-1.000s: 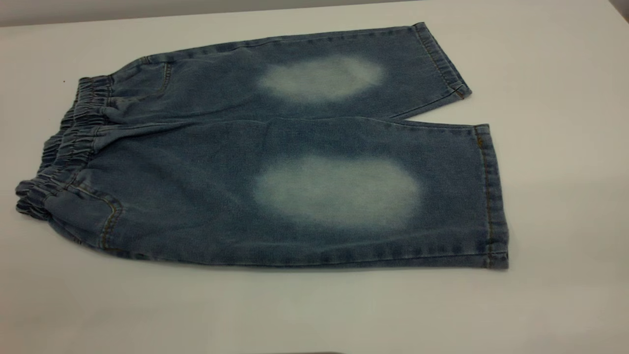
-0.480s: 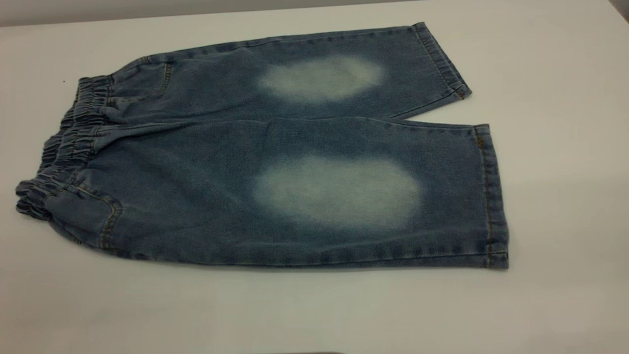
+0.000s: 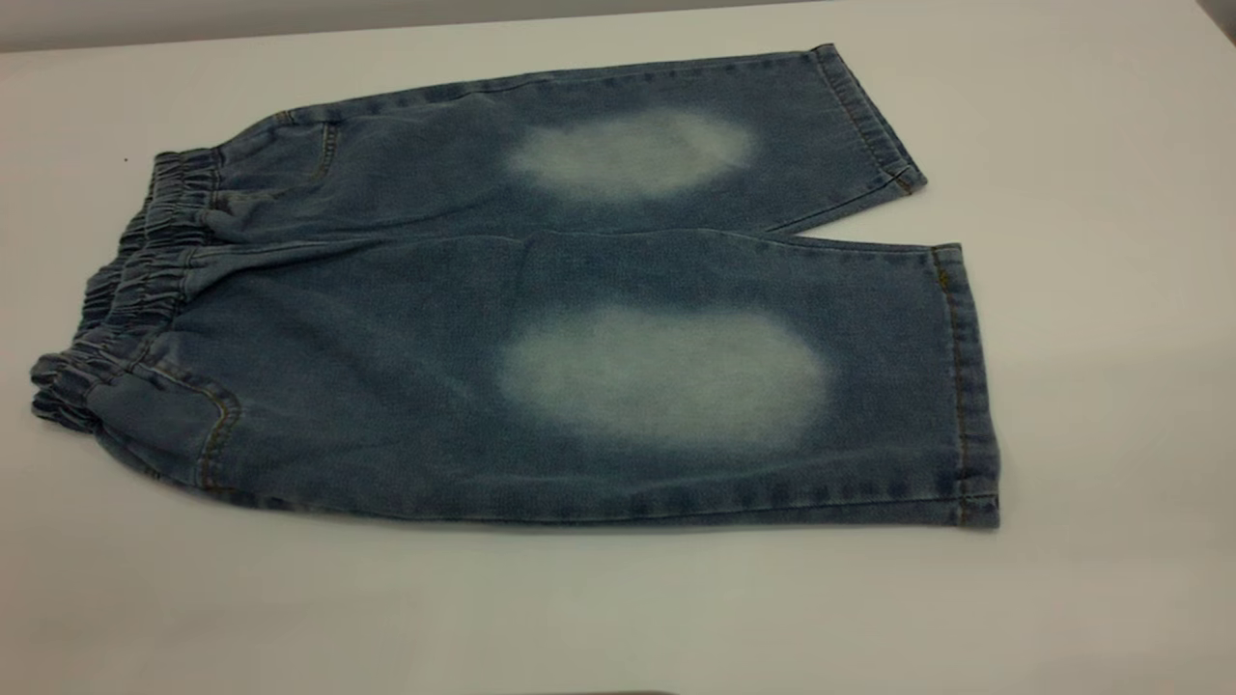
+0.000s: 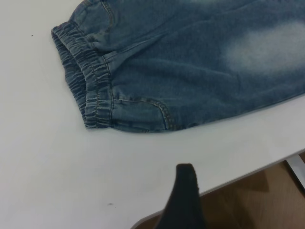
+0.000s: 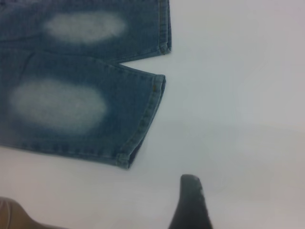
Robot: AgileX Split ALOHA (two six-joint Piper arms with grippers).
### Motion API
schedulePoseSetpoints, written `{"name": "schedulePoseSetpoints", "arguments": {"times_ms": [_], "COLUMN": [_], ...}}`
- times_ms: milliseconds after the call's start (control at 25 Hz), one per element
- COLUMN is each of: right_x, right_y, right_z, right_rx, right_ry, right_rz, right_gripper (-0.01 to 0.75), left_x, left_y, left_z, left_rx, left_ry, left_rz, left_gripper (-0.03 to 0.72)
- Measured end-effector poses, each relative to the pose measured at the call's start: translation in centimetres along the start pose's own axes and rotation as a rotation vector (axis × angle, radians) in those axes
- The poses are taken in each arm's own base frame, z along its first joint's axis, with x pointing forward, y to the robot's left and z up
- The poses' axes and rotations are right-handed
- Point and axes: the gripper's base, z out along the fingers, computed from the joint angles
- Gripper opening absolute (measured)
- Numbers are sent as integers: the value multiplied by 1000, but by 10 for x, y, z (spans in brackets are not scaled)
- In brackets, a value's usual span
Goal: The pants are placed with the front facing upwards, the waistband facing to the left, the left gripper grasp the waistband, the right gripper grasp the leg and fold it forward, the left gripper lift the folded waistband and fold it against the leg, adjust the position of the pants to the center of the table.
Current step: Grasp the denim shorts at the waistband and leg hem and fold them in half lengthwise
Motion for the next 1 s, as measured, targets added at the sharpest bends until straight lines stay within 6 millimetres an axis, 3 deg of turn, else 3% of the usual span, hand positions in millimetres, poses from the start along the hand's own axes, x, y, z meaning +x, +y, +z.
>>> {"name": "schedulePoseSetpoints", "arguments": {"times_ms": [360,600,800,1000], "right_x": [0,-12,-40,-63], "right_y": [0,2,5,7], "right_z": [0,6,27,70], "right_rx": [0,-24,-57,-111], "right_ry": [0,67,166,251], "right_rz": [0,46,101,171], "right_gripper": [447,461,479,482], "left_x": [-1,-16,-41,-74], "left_y": [1,10,36,68], "left_z": [0,2,27,68], "left_rx": [-7,-73,-168,-253], "left_ry": [-13,-127,-28,167], "left_rz": [-9,-148,-301,-426], "left_gripper": [571,571,571,571]}}
